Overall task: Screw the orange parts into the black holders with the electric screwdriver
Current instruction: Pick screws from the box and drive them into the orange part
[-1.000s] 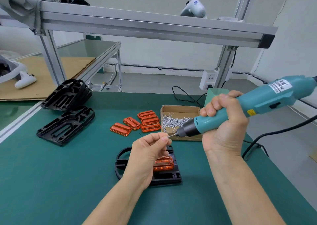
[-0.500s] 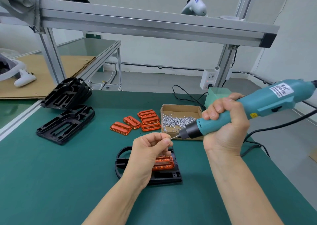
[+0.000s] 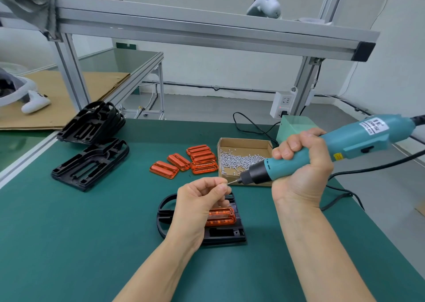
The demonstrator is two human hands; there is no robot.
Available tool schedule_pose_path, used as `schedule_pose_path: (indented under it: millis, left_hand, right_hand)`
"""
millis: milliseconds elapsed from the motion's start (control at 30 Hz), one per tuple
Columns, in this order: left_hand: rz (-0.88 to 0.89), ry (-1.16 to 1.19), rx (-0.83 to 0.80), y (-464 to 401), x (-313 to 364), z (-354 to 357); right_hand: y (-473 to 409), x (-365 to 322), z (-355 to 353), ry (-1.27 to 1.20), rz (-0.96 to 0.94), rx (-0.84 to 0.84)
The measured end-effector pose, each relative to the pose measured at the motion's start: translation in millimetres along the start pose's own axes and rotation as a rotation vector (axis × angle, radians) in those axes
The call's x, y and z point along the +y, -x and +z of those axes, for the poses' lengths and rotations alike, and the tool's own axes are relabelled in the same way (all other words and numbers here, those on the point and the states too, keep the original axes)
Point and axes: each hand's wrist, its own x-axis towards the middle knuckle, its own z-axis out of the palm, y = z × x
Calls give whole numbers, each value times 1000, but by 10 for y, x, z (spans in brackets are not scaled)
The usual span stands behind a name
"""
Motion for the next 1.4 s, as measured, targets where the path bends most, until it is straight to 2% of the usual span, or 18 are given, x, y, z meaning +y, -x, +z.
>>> schedule_pose_path:
  millis: [333, 967, 1033, 1133, 1200, 1267, 1400]
  left_hand:
    - [1, 39, -11, -16, 55, -16]
    - [44, -144, -114, -5, 54, -170]
    - [86, -295, -77, -5, 63, -229]
    - [206, -806, -64, -3, 65, -312]
    - [313, -1080, -182, 16, 49, -318]
    - [368, -1249, -326, 28, -2, -298]
    - [335, -1440, -436, 41, -117, -281]
  right_hand:
    - [-6, 22, 9, -34, 25, 12]
    - [-57, 39, -46, 22, 72, -87]
    - [-80, 40, -58, 42, 95, -120]
    - [-110, 55, -95, 120, 137, -178]
    - [-121, 81, -129, 189, 148, -212]
    - [-129, 114, -156, 240, 160, -239]
    - [-140, 180, -182, 321, 176, -285]
